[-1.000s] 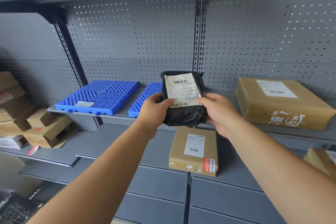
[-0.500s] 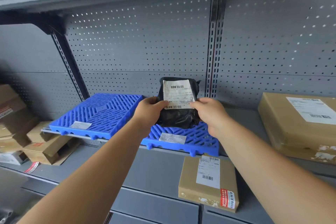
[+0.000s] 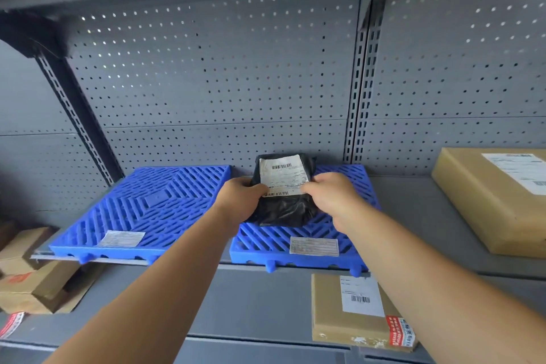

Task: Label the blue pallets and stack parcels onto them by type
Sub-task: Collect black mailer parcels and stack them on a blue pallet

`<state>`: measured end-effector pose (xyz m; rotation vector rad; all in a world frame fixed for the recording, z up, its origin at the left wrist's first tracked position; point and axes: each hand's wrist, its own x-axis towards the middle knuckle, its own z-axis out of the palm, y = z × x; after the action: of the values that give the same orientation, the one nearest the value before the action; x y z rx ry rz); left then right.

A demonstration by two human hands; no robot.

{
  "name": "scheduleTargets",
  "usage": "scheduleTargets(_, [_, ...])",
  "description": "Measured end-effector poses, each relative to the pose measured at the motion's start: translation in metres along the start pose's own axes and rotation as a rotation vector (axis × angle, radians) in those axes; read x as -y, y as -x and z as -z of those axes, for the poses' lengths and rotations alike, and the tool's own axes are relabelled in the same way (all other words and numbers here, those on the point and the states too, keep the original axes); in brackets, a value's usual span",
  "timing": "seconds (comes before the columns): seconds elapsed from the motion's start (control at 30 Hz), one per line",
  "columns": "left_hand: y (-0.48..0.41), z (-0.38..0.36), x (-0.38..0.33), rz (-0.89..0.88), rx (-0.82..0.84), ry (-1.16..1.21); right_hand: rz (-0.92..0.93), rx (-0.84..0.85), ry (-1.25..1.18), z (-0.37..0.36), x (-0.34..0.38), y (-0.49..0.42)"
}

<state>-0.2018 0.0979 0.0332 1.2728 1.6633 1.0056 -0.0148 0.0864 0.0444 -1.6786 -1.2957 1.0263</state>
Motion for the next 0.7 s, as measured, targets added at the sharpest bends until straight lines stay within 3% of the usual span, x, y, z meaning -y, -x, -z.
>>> scheduleTargets(0.23, [-0.006, 0.007, 0.011, -0.022, 0.088, -0.184, 0.005, -0.044, 0.129, -0.009, -0.005, 0.006])
scheduleTargets(0.43, [-0.005, 0.014, 0.006, -0.04, 0.063, -0.212, 0.02, -0.137, 0.129, -0.008, -0.004, 0.003])
scheduleTargets(0.7, [0.011, 0.017, -0.016, -0.352, -0.042, -0.444, 0.059, -0.292, 0.145, 0.001, -0.01, 0.006])
